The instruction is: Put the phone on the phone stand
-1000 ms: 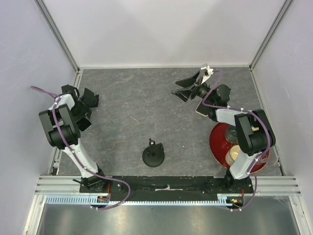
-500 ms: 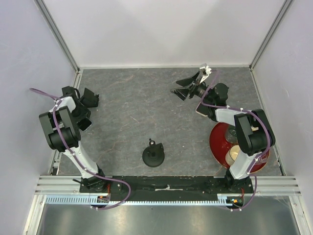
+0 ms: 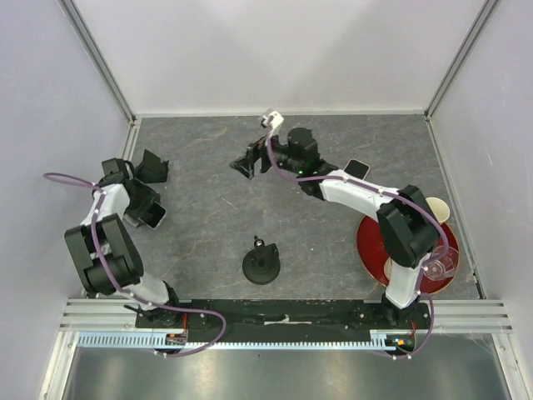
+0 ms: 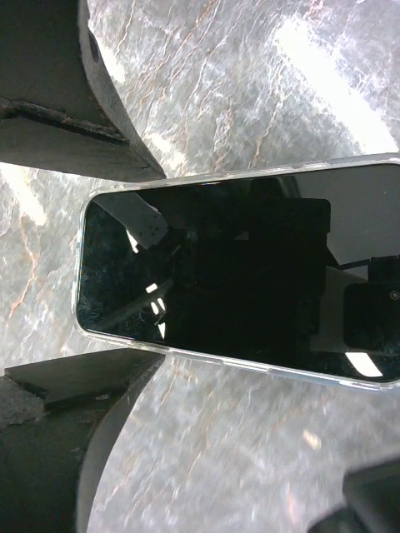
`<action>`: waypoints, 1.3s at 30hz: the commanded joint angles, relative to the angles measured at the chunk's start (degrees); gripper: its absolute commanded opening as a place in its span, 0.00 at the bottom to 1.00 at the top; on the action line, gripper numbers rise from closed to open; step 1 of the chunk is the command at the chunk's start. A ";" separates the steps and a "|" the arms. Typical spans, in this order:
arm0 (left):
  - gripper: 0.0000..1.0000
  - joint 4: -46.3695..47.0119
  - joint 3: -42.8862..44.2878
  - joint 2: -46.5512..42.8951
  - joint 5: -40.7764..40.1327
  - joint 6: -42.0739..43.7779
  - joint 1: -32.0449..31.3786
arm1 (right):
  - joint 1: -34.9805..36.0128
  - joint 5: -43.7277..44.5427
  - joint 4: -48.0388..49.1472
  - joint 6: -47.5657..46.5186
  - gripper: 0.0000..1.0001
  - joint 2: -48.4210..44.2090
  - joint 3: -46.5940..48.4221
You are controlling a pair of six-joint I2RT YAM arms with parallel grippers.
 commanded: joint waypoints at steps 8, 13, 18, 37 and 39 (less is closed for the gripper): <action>0.02 8.90 -2.12 -14.47 10.57 -5.10 -0.36 | 11.03 4.94 -6.51 -2.62 0.98 10.88 12.11; 0.02 12.06 -3.18 -18.16 14.10 -5.54 -1.15 | 14.90 5.19 -0.89 5.26 0.98 15.02 15.71; 0.02 15.93 -5.55 -21.85 19.99 -7.73 -2.98 | 16.66 7.20 3.07 10.48 0.98 17.39 16.77; 0.02 17.87 -13.91 -32.67 23.78 -21.88 -8.08 | 18.25 9.42 10.29 16.98 0.67 20.64 15.45; 0.02 17.61 -13.56 -33.28 22.72 -22.59 -9.92 | 18.16 9.06 9.93 17.42 0.63 21.00 16.07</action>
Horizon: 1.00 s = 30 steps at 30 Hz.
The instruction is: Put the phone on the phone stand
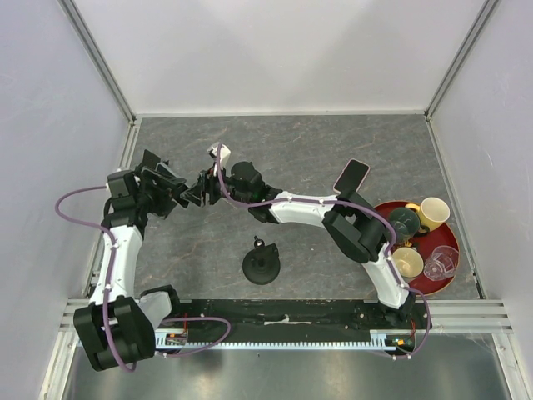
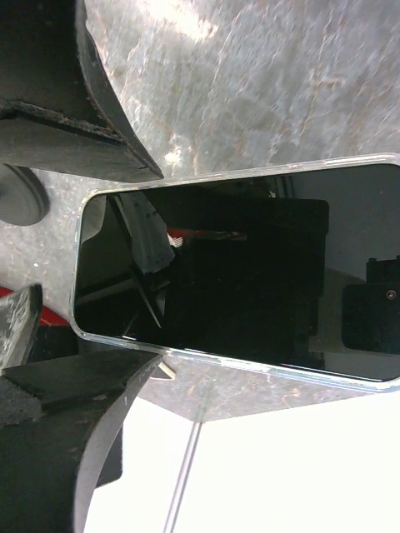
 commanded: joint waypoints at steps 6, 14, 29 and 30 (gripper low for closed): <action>0.02 2.21 3.57 -4.11 -1.25 -5.55 -6.78 | -0.22 -2.94 5.26 4.27 0.28 1.31 1.16; 0.88 7.38 4.90 -9.73 5.07 2.18 -7.05 | -9.79 -13.57 28.79 19.64 0.00 -1.86 -9.56; 0.89 25.76 7.26 -6.32 18.70 10.44 -6.96 | -19.83 -32.22 58.18 42.95 0.00 -5.99 -11.41; 0.89 26.90 7.18 -6.31 18.79 10.97 -6.96 | -19.74 -32.48 58.70 43.12 0.00 -6.16 -11.32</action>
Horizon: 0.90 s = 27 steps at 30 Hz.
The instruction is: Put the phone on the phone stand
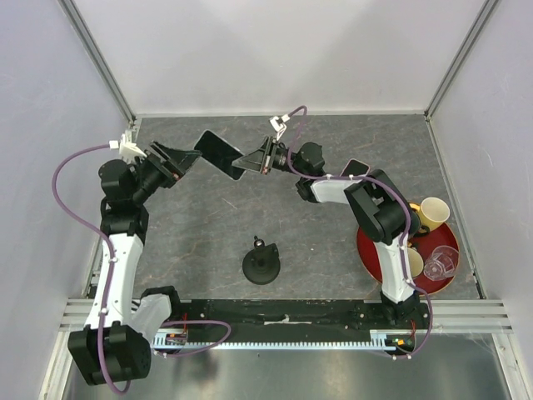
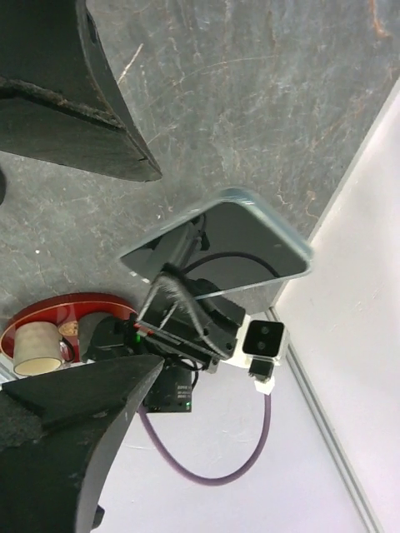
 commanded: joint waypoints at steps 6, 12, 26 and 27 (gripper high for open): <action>0.83 13.10 1.50 0.19 2.43 6.21 0.18 | 1.59 -5.69 26.46 7.40 0.00 -4.88 2.47; 0.76 11.07 2.03 2.39 5.86 5.68 0.27 | 1.68 -5.69 28.57 8.63 0.00 -5.05 2.30; 0.85 2.02 -0.70 -6.31 -7.85 6.13 0.18 | 1.59 -5.25 26.46 5.21 0.00 -8.30 0.01; 0.85 1.93 -0.61 -5.61 -6.02 5.78 0.18 | 1.68 -5.42 26.55 5.29 0.00 -8.48 0.01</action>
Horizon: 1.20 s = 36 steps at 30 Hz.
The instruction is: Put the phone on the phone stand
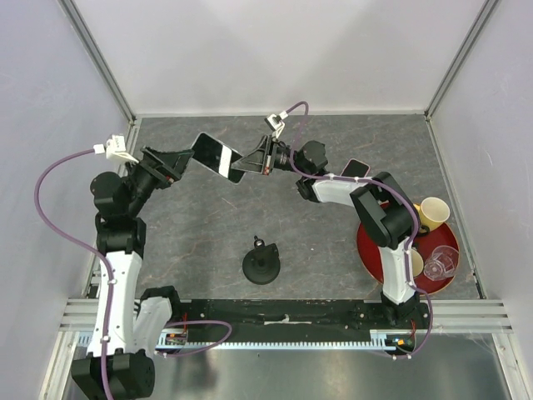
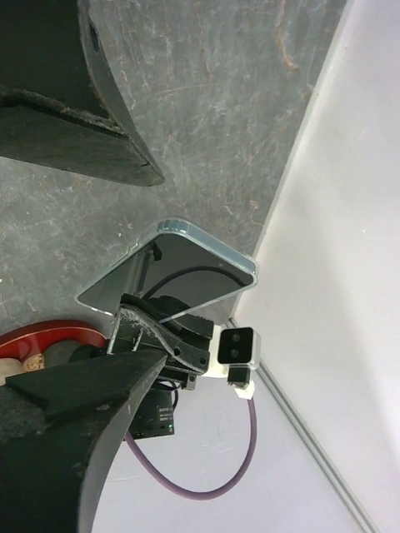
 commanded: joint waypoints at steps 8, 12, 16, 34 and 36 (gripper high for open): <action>0.75 15.90 -2.91 7.06 12.92 -6.58 0.12 | 0.31 -0.47 26.55 -0.04 0.00 -4.72 0.80; 0.58 23.83 -4.76 8.65 16.88 -10.19 0.12 | 0.31 -0.73 27.25 0.67 0.00 -4.46 1.15; 0.53 27.26 -6.16 7.77 16.89 -10.55 0.12 | 0.39 -1.43 28.22 1.54 0.00 -3.76 1.67; 0.08 22.21 -2.13 7.42 16.89 -6.08 0.03 | 2.06 -2.58 25.69 -1.61 0.00 -4.19 2.03; 0.02 18.77 -0.99 6.37 15.40 -4.05 0.12 | 2.15 -2.23 19.31 -7.31 0.16 -6.03 0.80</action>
